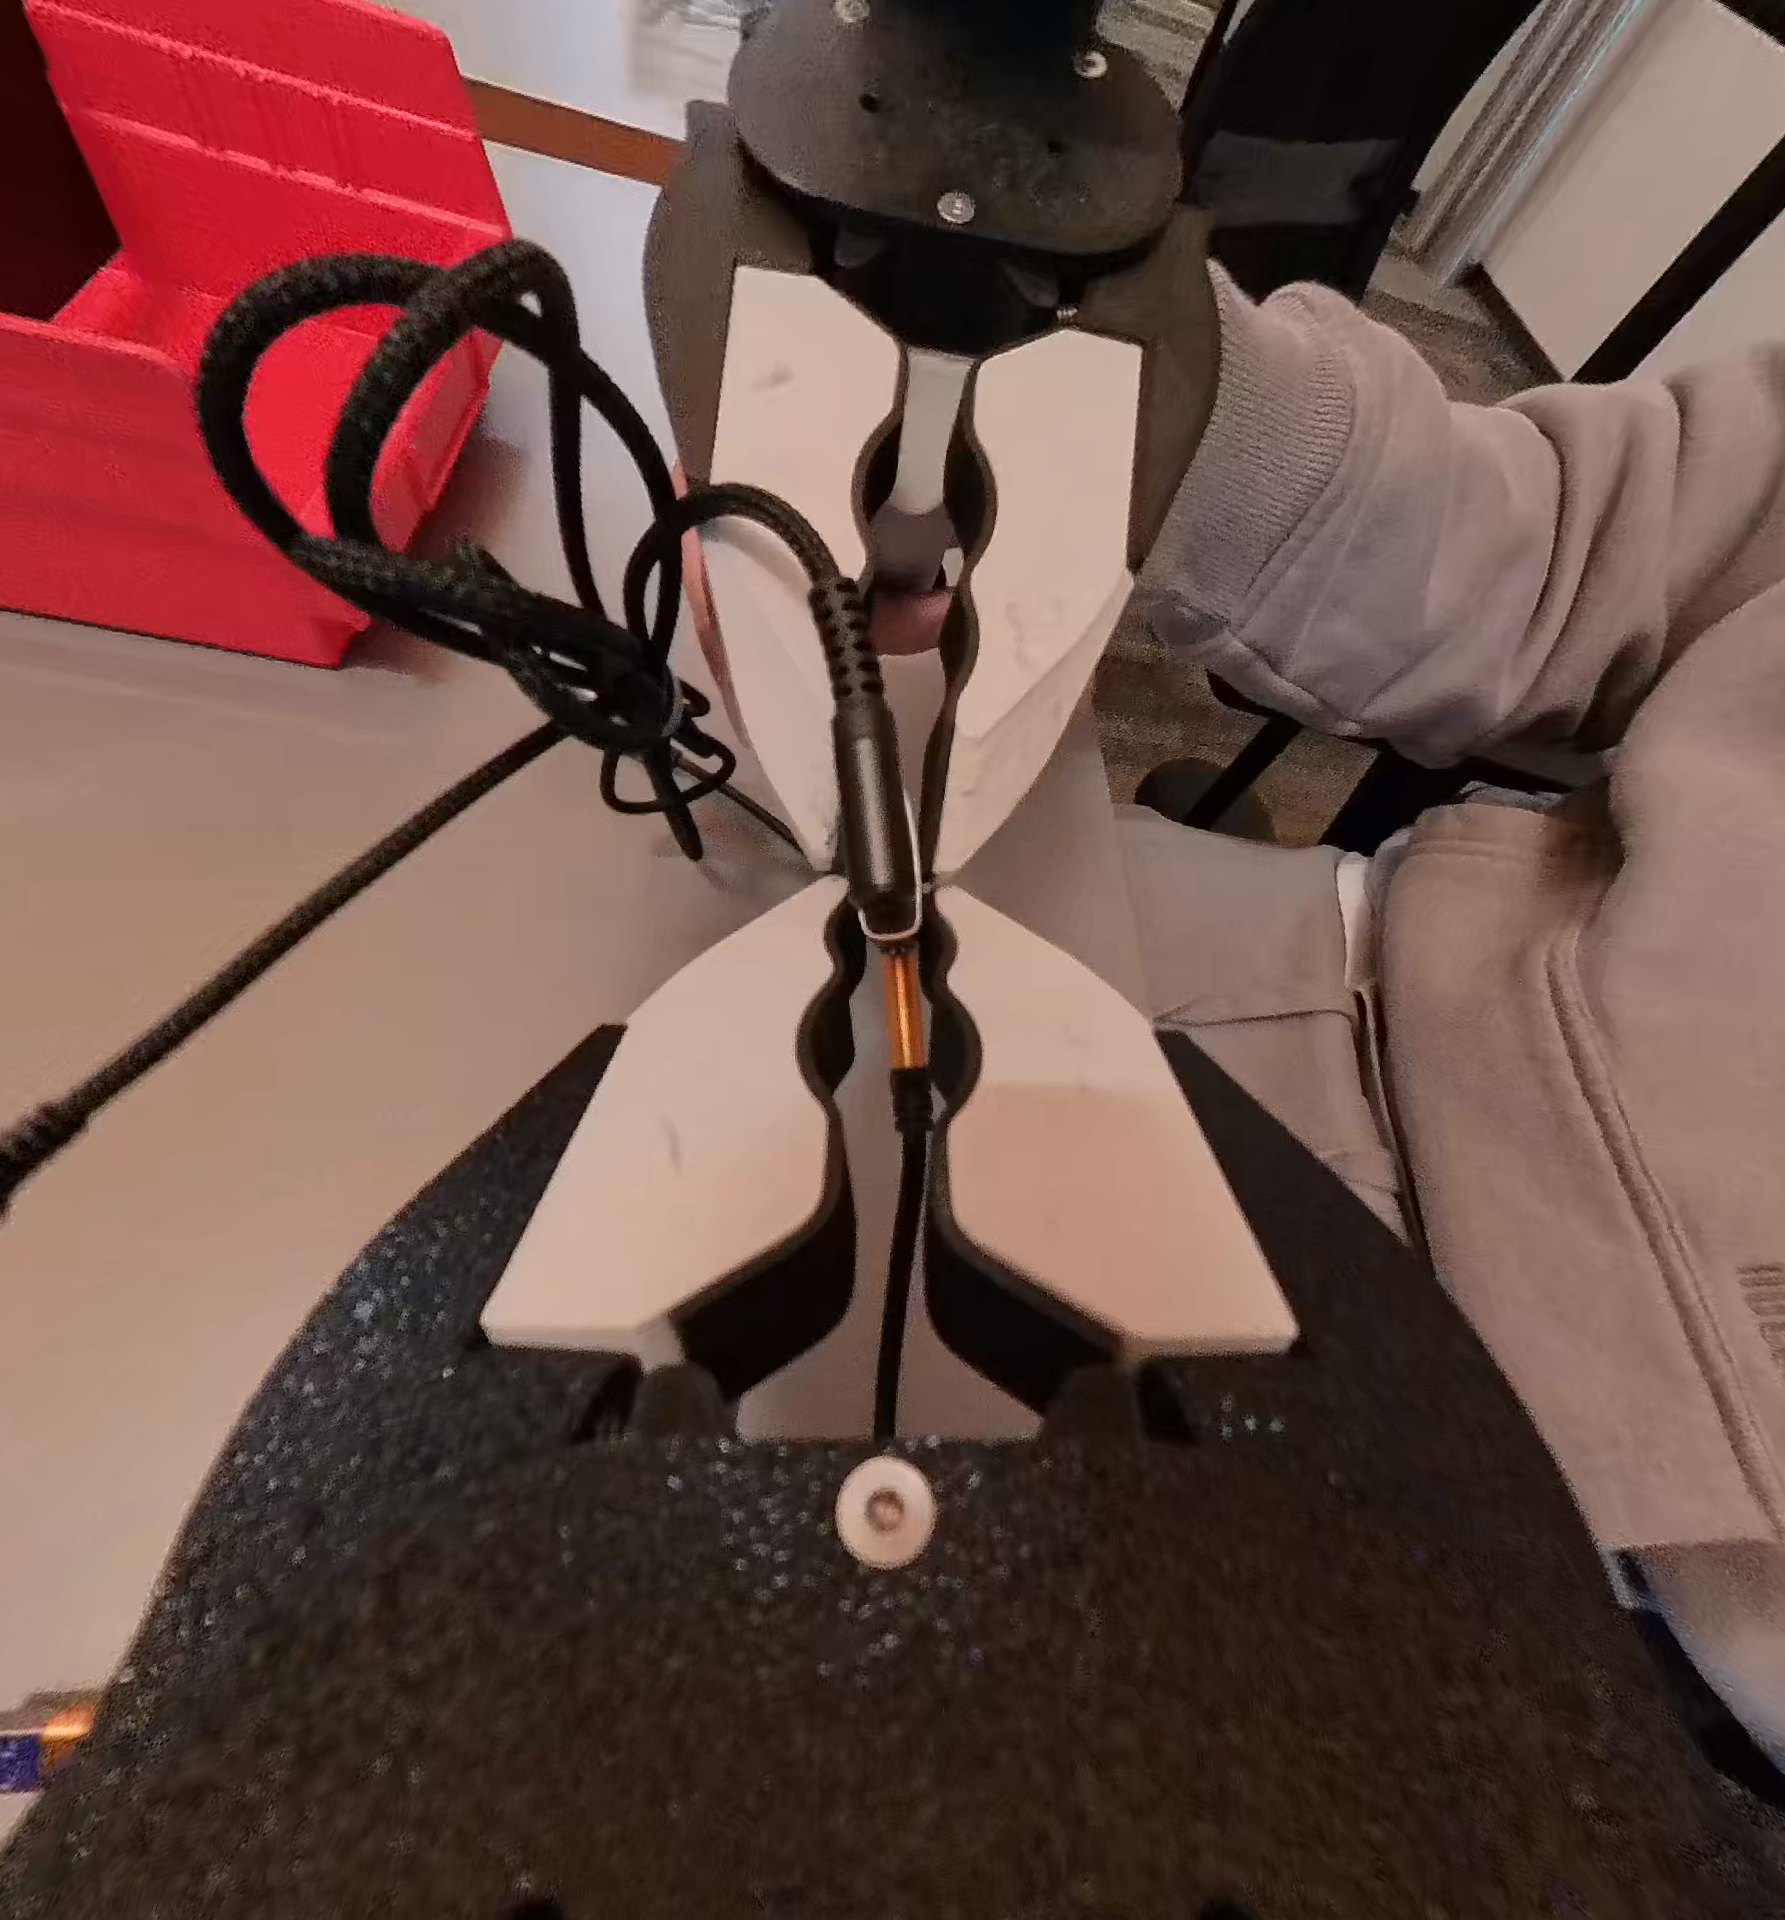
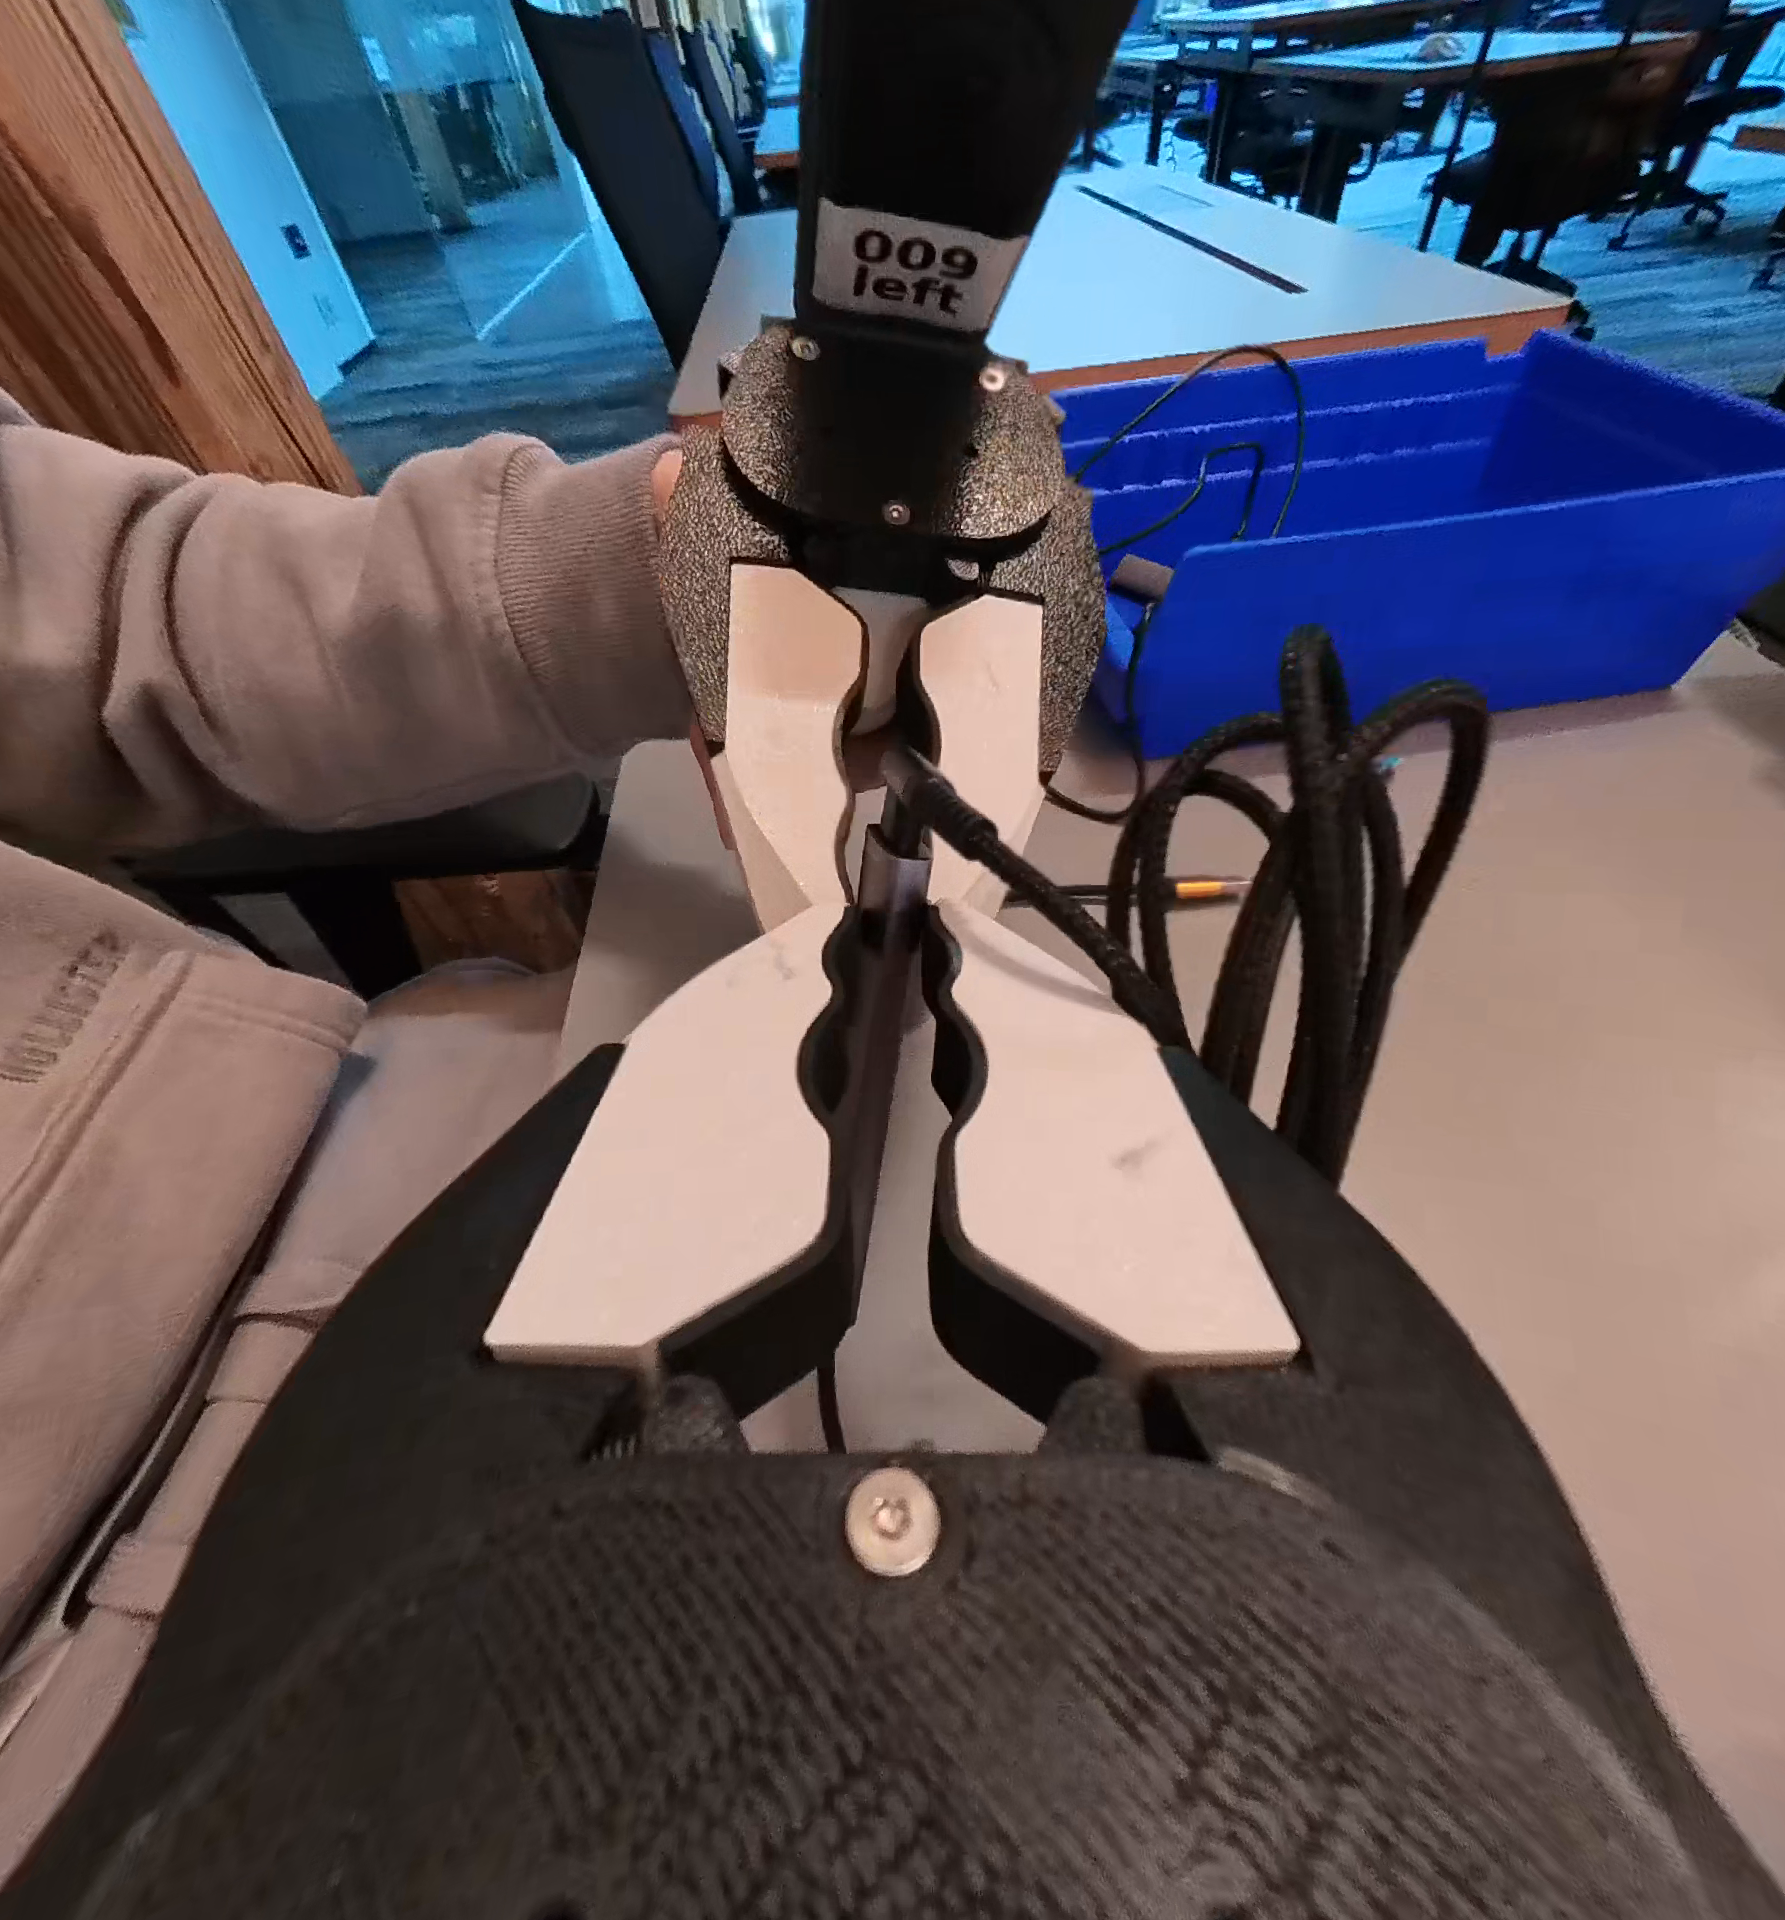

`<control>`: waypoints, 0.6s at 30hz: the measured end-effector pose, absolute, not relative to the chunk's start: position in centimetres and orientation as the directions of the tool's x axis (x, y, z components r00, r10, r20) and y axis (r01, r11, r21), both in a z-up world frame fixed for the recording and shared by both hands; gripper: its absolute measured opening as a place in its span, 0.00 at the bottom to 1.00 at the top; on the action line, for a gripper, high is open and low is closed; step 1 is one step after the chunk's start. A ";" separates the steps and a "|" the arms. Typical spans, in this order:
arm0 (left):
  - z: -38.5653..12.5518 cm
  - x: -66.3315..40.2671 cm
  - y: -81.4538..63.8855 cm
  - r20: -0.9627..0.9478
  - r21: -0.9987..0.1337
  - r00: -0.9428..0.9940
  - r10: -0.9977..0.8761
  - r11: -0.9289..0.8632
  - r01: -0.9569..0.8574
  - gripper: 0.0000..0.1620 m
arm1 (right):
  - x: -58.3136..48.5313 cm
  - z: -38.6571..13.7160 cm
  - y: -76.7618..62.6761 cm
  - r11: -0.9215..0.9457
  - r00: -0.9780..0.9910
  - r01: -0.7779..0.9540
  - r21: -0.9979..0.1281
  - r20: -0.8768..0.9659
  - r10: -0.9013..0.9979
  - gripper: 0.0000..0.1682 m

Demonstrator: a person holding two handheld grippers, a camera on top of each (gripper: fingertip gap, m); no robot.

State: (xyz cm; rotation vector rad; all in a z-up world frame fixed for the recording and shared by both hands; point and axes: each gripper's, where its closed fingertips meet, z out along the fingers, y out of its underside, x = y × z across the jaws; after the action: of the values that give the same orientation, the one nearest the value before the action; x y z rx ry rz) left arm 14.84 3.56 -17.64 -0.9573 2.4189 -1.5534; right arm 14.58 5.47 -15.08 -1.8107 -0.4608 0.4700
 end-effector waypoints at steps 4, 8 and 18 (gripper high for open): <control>-16.8 14.8 3.7 0.223 -0.855 -0.806 -0.548 0.287 -0.432 0.08 | 14.4 -14.0 5.9 -0.220 0.834 0.040 -0.975 -0.089 0.545 0.06; -15.7 16.2 4.7 0.079 -0.884 -0.770 -0.633 0.313 -0.348 0.11 | 15.7 -12.9 6.5 -0.157 0.885 -0.019 -0.987 -0.090 0.458 0.05; -9.5 15.8 7.0 -0.160 -0.971 -0.022 -0.987 0.153 0.184 0.35 | 26.7 -8.3 3.9 0.469 0.650 -0.712 -0.523 -0.743 0.159 0.05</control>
State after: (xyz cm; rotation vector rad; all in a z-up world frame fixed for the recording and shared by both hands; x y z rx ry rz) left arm 15.85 7.03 -9.50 -0.9429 1.1707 -1.1995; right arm 26.69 3.93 -8.31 -0.9384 0.6796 0.5876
